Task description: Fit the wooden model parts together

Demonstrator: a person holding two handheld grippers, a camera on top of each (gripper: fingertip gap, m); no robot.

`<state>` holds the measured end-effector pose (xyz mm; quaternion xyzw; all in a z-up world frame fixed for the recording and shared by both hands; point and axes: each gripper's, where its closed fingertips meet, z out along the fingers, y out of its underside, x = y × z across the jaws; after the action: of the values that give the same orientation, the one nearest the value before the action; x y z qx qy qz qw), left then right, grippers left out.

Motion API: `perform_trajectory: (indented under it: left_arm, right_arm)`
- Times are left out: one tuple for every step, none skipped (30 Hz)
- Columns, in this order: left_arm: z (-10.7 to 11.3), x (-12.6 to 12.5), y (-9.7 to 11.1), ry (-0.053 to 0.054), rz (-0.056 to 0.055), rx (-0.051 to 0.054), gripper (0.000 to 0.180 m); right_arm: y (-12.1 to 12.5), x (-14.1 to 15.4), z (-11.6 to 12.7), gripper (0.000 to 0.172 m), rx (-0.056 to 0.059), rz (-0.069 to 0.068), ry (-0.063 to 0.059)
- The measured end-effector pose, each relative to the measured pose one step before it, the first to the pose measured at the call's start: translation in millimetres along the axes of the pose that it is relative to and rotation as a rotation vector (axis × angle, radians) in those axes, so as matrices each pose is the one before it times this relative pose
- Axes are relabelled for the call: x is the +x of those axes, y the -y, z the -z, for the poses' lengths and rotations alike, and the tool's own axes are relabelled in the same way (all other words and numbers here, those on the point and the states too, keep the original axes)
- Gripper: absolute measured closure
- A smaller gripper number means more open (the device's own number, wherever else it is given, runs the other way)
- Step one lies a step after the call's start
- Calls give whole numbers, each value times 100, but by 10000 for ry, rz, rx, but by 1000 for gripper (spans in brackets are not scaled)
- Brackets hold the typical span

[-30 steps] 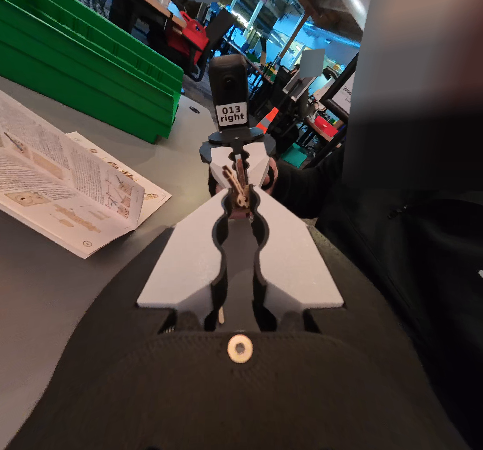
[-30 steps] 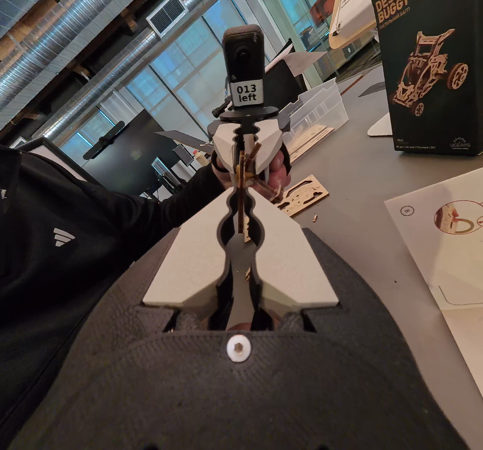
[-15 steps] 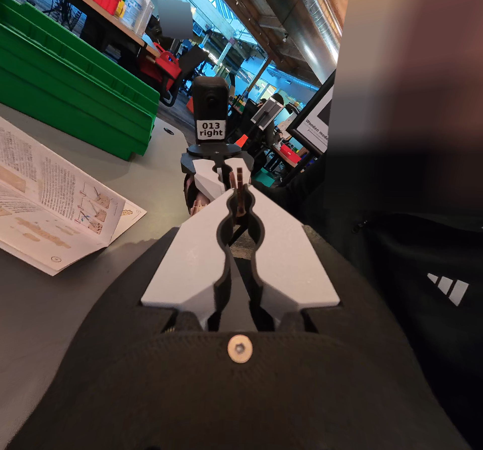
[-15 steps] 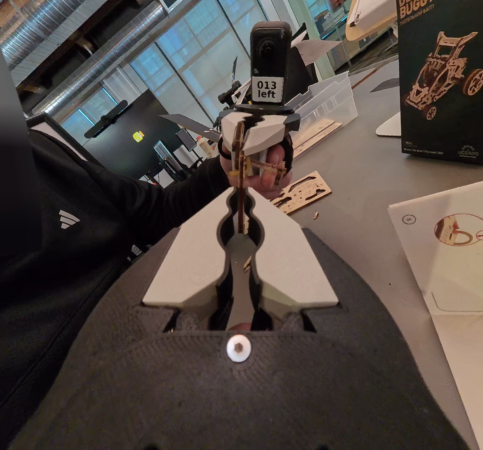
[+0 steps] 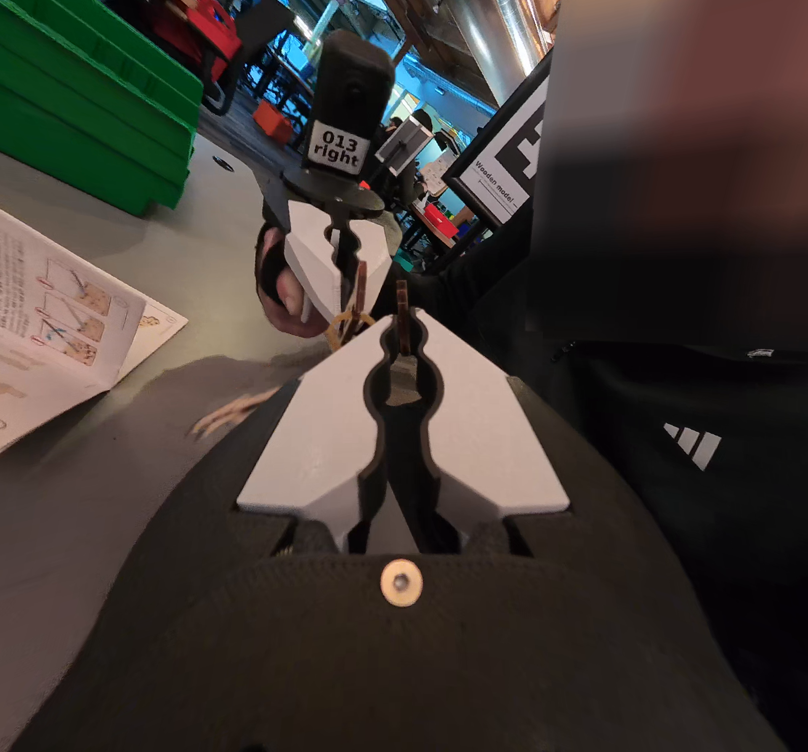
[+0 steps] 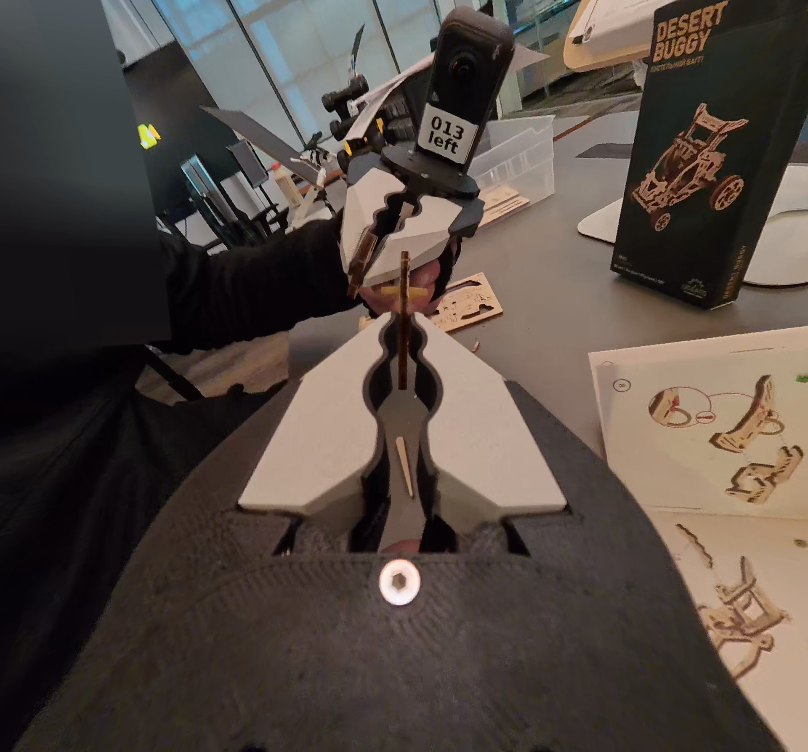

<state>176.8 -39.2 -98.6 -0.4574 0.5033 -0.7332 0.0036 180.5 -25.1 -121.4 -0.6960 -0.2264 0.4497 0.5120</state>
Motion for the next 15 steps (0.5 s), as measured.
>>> perform_trajectory:
  left_arm:
    - [91,-282,-109,57,147,-20,180]
    - [163,-217,4,27,91,71,180]
    - [183,-137,45,9,84,97,179]
    - [166,-231,1,90,64,80,177]
    - [144,-184,-39,96,24,52,174]
    - [127,-78,-124,56,22,2,171]
    - [120,-359,-212,265,-26,-66,169]
    - [145,-355,-180,269,-83,-30,167]
    - [186,-205,66,113,58,138,162]
    - [218,-277,181,127,111,216,157]
    - [205,-488,-66,308,3,43,153]
    - [182,-264,-171,234,-114,-33,150]
    - [208,-152,13,175,-21,75,147]
    - [201,-556,-95,478,-61,-30,145]
    - [161,-673,-508,657,-351,-305,142]
  right_arm:
    - [-175,-69,-109,171,-122,53,60]
    - [-65,-103,-73,171,-18,-19,93]
    - [-88,-42,-49,171,0,-65,79]
    - [-172,44,-75,171,-9,-118,65]
    - [-113,136,-37,171,63,-151,30]
    - [-46,33,1,171,109,-171,99]
    - [-34,14,19,171,84,-147,90]
    - [-98,90,-10,171,15,-73,0]
    - [-129,105,-36,171,-29,-70,-18]
    - [-58,20,-35,171,13,-76,41]
    - [57,-8,-15,171,71,-81,45]
    - [3,62,-15,171,28,-75,-9]
    - [-61,84,5,171,-30,-31,-28]
    - [-8,70,76,171,-2,-30,-39]
    - [45,70,145,171,32,-60,-43]
